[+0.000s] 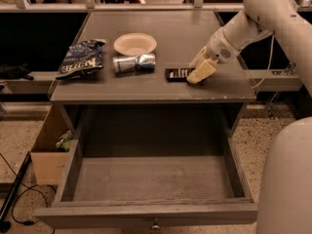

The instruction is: Place rxbar chocolate into top drawer

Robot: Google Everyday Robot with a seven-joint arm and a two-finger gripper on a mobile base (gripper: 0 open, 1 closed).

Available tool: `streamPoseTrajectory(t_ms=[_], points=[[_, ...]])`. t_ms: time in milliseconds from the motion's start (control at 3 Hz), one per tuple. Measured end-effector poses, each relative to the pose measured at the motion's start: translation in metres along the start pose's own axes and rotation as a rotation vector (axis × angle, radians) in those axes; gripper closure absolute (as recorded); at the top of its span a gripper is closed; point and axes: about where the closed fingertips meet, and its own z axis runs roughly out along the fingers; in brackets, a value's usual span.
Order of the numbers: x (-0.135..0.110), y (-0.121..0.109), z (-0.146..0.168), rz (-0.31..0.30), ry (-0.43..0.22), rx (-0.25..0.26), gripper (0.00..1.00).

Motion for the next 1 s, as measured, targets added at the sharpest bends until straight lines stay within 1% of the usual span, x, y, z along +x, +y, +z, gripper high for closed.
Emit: streamPoseTrajectory(t_ms=[667, 1000], points=[[-0.007, -0.001, -0.01, 0.0, 0.0, 0.0, 1.0], [0.004, 0.01, -0.039, 0.021, -0.051, -0.013, 1.0]])
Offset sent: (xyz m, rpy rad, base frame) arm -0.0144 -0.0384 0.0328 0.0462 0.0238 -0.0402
